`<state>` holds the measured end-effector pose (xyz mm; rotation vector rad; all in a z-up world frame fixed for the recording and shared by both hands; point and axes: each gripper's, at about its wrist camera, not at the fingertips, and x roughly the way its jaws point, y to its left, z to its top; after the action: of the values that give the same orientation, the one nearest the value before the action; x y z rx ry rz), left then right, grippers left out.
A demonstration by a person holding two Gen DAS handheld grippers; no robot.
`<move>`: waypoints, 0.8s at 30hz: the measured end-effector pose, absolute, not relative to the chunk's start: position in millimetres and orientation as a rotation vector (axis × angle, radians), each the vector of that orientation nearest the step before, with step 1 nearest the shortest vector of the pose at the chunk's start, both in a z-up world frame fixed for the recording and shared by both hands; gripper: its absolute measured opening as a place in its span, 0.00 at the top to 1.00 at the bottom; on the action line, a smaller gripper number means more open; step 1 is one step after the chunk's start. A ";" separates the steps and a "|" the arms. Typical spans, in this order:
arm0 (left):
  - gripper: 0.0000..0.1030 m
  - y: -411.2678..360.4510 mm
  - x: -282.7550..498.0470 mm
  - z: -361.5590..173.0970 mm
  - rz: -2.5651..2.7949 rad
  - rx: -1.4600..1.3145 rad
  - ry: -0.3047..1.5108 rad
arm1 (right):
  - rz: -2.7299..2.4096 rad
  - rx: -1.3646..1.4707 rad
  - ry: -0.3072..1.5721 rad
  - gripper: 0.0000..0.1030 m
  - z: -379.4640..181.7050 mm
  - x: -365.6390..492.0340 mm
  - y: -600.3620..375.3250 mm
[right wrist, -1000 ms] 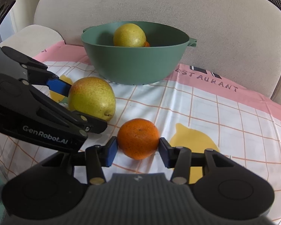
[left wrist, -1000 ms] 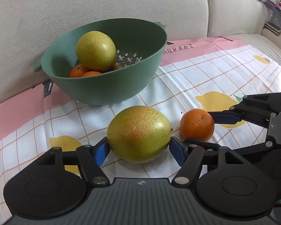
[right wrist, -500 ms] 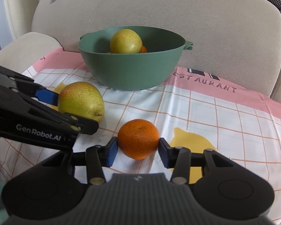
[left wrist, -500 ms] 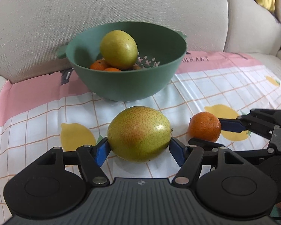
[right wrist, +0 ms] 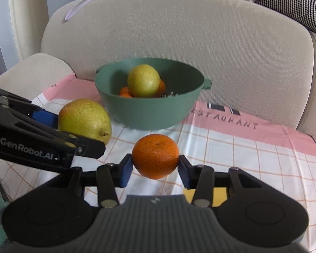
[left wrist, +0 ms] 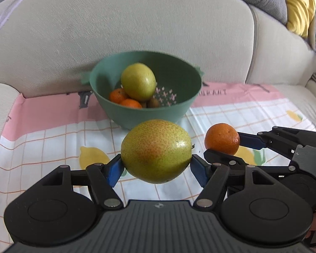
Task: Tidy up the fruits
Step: 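Carry the pear and mandarin over the green colander with both tools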
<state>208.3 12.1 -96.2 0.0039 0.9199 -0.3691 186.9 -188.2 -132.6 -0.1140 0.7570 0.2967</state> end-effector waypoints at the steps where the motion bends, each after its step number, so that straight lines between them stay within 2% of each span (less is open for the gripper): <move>1: 0.24 13.9 207.0 -91.3 -0.365 -0.004 0.912 | 0.299 -0.114 0.748 0.58 -128.3 186.3 -188.7; 14: 0.24 24.5 224.4 -40.8 -0.308 -0.037 0.844 | 0.345 -0.156 0.642 0.58 -75.6 202.6 -188.0; 24: 0.24 21.0 262.9 -30.1 -0.300 -0.035 0.843 | 0.401 -0.217 0.611 0.58 -52.5 245.8 -172.6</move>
<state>262.9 21.0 -30.1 -0.0355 0.8435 -0.3001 245.8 -172.6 -52.5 -0.2174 0.6107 0.4013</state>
